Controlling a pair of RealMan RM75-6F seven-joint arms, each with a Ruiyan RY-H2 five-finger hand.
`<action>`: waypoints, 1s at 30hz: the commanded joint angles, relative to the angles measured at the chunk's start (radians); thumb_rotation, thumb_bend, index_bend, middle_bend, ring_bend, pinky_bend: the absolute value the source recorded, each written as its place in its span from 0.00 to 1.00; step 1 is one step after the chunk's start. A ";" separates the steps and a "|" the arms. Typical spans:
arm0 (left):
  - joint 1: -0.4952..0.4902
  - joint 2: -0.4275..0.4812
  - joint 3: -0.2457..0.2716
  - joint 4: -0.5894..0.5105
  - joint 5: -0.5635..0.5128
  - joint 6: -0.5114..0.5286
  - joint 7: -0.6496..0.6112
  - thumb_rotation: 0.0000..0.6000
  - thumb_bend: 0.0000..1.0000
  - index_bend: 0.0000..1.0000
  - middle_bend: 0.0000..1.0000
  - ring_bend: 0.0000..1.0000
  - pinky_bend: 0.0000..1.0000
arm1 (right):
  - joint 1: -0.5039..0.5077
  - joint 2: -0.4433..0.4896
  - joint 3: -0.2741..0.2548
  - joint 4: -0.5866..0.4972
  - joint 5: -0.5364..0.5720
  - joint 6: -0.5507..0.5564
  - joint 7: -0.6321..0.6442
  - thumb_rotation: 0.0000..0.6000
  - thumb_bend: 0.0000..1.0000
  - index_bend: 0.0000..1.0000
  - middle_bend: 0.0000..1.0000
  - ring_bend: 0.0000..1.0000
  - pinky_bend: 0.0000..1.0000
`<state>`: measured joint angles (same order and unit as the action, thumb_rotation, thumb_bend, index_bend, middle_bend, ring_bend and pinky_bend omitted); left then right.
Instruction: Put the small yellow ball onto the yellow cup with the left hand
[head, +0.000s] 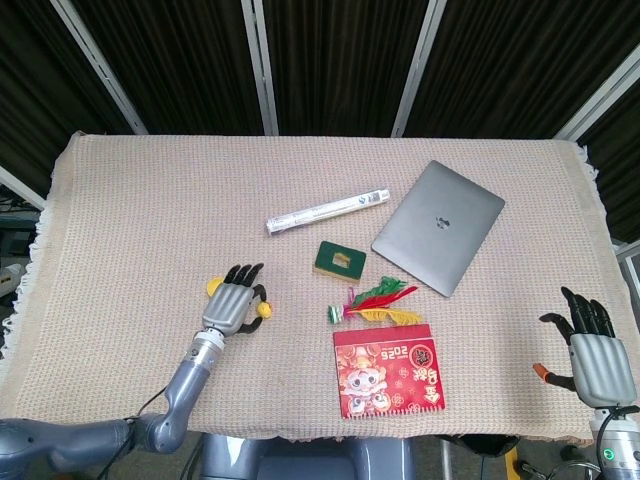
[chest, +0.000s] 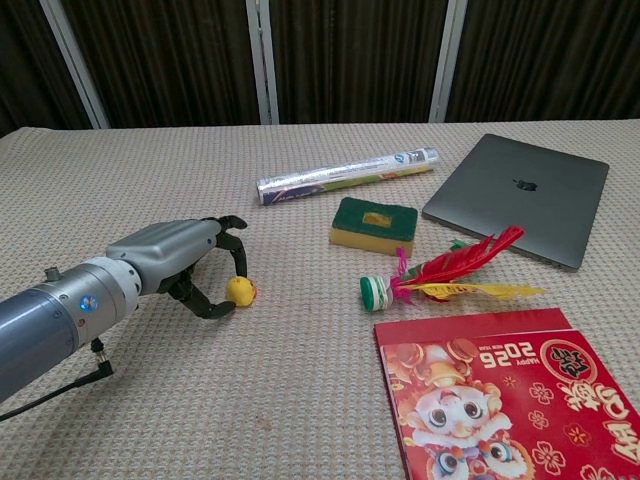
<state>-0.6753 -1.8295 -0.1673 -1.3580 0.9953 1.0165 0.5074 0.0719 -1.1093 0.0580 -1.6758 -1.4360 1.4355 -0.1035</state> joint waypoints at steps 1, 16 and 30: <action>-0.002 -0.001 -0.001 0.002 0.000 -0.001 -0.002 1.00 0.33 0.39 0.00 0.00 0.00 | 0.000 0.000 0.000 0.000 0.000 0.000 0.002 1.00 0.00 0.32 0.00 0.00 0.00; -0.013 0.000 -0.003 -0.002 0.005 -0.007 -0.008 1.00 0.33 0.37 0.00 0.00 0.00 | 0.000 0.001 0.000 -0.001 -0.002 -0.001 0.003 1.00 0.00 0.32 0.00 0.00 0.00; -0.018 -0.005 0.002 -0.002 -0.004 -0.002 0.011 1.00 0.35 0.41 0.00 0.00 0.00 | 0.000 0.002 0.000 -0.001 -0.003 -0.002 0.005 1.00 0.00 0.32 0.00 0.00 0.00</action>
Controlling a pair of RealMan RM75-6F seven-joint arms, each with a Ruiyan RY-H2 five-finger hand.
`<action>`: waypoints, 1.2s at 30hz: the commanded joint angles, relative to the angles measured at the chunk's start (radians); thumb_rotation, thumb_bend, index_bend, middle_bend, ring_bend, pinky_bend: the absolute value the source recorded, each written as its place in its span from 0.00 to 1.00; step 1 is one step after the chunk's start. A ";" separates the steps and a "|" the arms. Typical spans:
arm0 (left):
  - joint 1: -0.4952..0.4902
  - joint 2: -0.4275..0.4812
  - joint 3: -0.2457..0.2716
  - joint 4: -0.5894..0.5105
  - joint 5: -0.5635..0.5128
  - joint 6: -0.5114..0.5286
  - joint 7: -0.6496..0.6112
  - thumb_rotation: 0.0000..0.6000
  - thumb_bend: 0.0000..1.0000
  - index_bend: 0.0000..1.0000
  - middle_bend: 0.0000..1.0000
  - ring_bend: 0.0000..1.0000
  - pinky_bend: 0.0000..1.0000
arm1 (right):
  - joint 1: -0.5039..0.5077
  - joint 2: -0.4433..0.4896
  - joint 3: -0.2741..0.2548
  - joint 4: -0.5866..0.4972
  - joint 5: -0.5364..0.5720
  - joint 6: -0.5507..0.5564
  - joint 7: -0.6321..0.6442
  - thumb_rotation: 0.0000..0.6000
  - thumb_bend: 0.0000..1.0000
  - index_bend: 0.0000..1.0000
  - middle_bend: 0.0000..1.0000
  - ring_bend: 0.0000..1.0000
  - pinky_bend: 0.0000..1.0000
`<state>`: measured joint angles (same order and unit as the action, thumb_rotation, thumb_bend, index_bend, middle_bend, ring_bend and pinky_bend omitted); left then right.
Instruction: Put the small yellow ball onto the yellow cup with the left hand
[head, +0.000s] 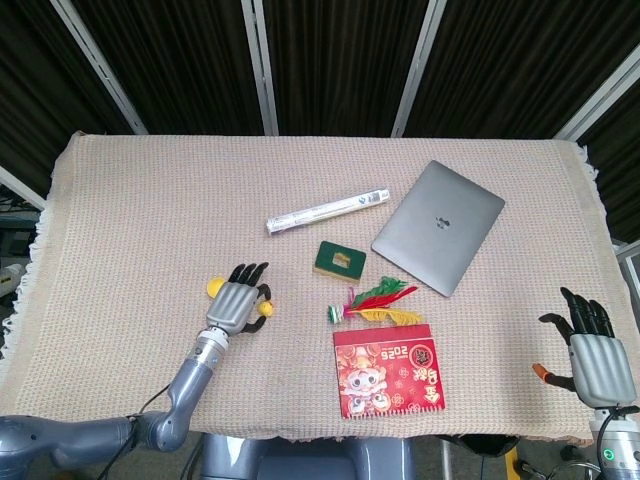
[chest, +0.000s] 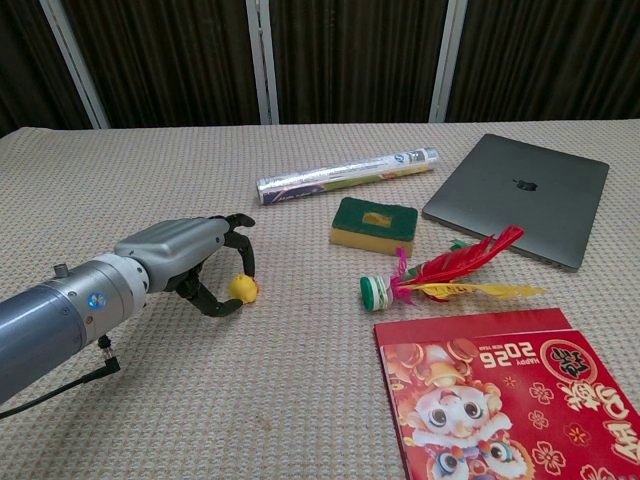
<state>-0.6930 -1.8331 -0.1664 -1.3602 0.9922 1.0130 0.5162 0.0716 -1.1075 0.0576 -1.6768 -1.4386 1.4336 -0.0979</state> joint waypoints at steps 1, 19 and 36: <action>0.000 -0.002 0.001 0.000 -0.001 0.003 0.002 1.00 0.35 0.41 0.00 0.00 0.00 | 0.000 0.000 0.000 0.000 0.000 0.000 0.000 1.00 0.00 0.32 0.00 0.00 0.00; 0.007 0.022 -0.009 -0.015 0.016 0.039 0.001 1.00 0.37 0.48 0.00 0.00 0.00 | -0.001 0.000 0.000 0.000 -0.002 0.002 -0.001 1.00 0.00 0.32 0.00 0.00 0.00; 0.072 0.290 0.020 -0.135 0.152 0.073 -0.136 1.00 0.38 0.48 0.00 0.00 0.00 | 0.000 -0.002 0.000 0.001 -0.004 0.003 -0.006 1.00 0.00 0.32 0.00 0.00 0.00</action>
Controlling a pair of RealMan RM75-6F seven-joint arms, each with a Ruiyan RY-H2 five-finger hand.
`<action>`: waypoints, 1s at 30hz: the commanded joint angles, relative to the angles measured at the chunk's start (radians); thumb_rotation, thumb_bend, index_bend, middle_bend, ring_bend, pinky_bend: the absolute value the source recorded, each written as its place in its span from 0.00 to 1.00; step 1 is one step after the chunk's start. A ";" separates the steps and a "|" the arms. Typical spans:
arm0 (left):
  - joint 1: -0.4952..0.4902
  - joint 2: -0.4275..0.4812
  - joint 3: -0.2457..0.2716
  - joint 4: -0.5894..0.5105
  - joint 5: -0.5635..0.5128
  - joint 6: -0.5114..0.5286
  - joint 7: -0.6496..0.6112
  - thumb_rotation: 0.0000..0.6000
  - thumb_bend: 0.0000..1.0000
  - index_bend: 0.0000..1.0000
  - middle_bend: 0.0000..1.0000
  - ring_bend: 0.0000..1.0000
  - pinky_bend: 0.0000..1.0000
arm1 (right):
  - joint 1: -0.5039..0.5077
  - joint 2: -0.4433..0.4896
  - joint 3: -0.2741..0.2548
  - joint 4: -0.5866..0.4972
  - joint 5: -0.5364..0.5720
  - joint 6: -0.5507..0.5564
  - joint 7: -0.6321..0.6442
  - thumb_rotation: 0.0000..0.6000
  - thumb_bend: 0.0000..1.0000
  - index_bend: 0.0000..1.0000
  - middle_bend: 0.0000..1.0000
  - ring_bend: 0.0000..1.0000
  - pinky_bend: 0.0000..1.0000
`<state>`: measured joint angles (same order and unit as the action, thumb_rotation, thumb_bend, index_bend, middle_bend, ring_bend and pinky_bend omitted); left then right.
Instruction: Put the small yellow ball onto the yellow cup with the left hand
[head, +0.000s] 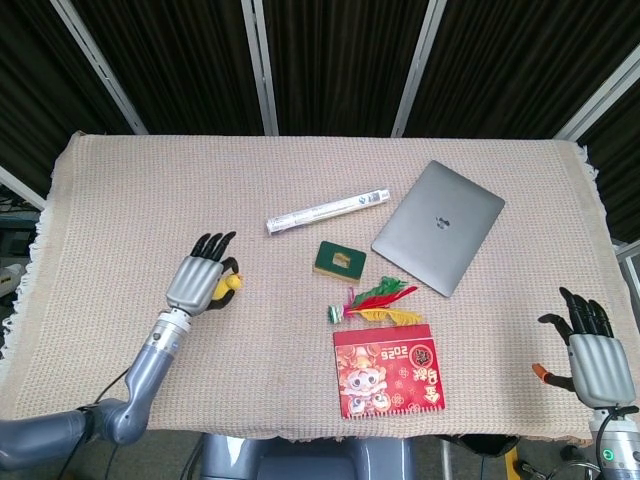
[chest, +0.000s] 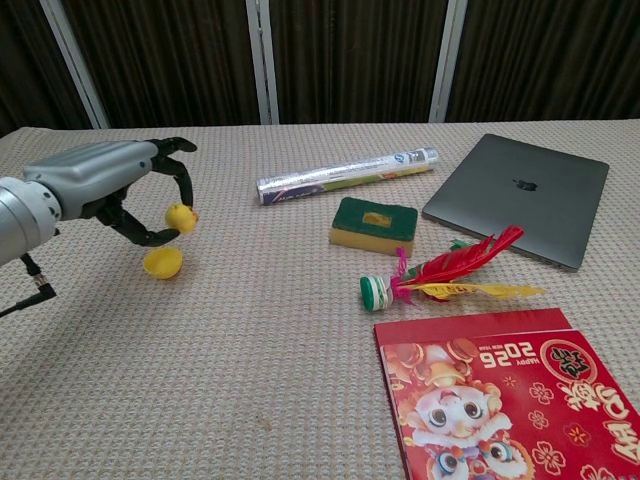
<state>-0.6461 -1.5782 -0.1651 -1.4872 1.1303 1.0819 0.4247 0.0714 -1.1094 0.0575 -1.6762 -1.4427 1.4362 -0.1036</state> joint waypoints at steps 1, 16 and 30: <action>0.031 0.042 0.022 -0.009 0.014 0.005 -0.057 1.00 0.37 0.48 0.00 0.00 0.00 | 0.000 -0.001 0.000 0.000 0.000 0.000 -0.001 1.00 0.00 0.32 0.00 0.00 0.00; 0.076 0.014 0.052 0.062 0.028 0.014 -0.118 1.00 0.38 0.48 0.00 0.00 0.00 | 0.001 -0.001 0.001 -0.002 0.005 -0.003 -0.005 1.00 0.00 0.32 0.00 0.00 0.00; 0.098 -0.021 0.044 0.125 -0.023 -0.003 -0.122 1.00 0.38 0.48 0.00 0.00 0.00 | 0.001 0.000 0.000 -0.004 0.005 -0.005 -0.001 1.00 0.00 0.32 0.00 0.00 0.00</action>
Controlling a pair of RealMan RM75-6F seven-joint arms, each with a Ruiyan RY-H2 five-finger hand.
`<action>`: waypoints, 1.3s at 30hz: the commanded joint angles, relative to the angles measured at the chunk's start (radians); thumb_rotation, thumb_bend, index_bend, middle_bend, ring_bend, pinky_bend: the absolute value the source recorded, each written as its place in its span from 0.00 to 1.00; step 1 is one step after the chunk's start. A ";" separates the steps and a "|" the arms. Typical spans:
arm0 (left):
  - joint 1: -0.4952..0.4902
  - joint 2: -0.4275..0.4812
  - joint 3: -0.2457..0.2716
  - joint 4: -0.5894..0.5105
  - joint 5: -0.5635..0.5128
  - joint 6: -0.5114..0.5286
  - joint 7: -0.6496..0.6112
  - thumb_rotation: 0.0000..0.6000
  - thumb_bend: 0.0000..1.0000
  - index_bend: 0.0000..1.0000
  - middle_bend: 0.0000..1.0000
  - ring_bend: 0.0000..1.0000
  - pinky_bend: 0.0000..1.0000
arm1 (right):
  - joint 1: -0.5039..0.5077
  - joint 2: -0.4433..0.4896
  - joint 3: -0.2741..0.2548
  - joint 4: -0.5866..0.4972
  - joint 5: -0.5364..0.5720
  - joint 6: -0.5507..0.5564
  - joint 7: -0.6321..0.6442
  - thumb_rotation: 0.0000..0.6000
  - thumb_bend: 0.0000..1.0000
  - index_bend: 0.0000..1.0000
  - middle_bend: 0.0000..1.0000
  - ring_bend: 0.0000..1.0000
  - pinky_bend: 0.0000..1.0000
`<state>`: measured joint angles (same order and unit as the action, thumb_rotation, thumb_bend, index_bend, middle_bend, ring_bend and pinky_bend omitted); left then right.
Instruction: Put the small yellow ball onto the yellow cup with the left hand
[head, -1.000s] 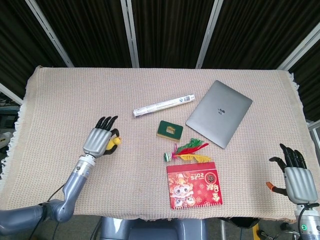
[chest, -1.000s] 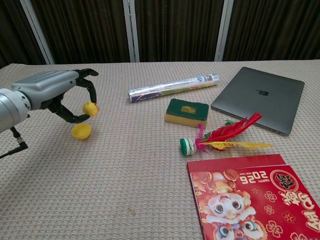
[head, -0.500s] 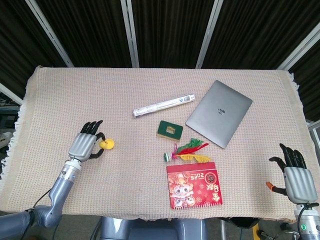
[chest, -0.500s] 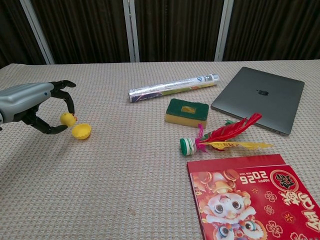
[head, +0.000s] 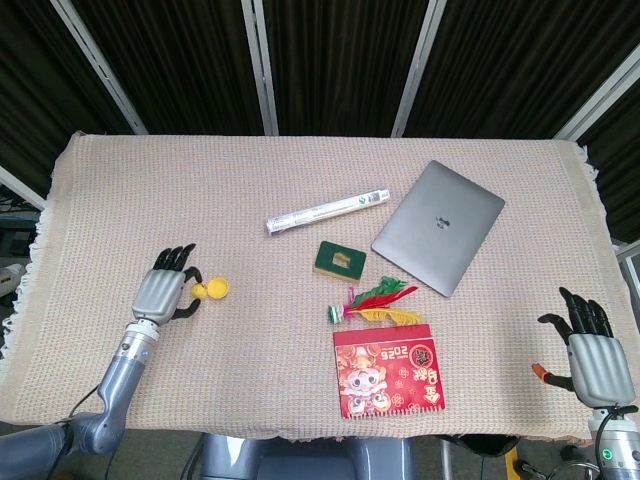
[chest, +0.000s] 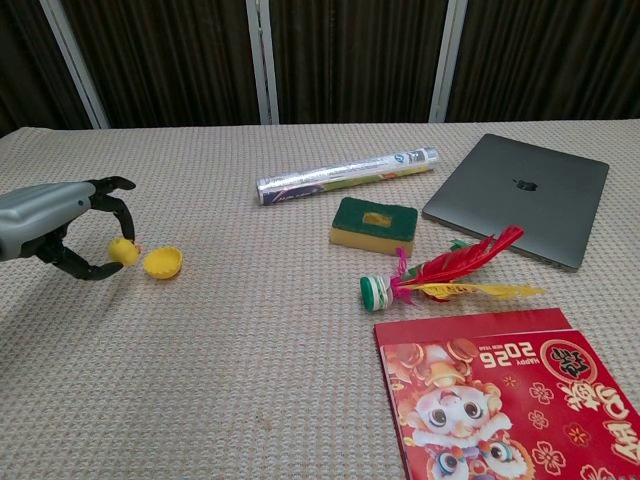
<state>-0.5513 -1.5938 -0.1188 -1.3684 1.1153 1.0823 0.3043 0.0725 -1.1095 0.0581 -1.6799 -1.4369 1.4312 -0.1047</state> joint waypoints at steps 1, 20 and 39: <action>0.004 -0.009 -0.003 0.010 -0.011 -0.006 -0.001 1.00 0.38 0.48 0.00 0.00 0.00 | 0.000 0.000 -0.001 0.000 0.000 0.000 0.000 1.00 0.00 0.32 0.00 0.00 0.00; -0.017 -0.057 -0.044 0.054 -0.033 -0.019 0.026 1.00 0.38 0.48 0.00 0.00 0.00 | -0.001 0.001 -0.001 -0.001 0.000 0.000 0.005 1.00 0.00 0.32 0.00 0.00 0.00; -0.042 -0.126 -0.051 0.086 -0.049 -0.038 0.056 1.00 0.37 0.48 0.00 0.00 0.00 | -0.001 0.003 -0.002 -0.001 -0.002 -0.002 0.015 1.00 0.00 0.32 0.00 0.00 0.00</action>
<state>-0.5925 -1.7194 -0.1699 -1.2825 1.0661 1.0451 0.3602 0.0715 -1.1061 0.0564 -1.6814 -1.4389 1.4292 -0.0893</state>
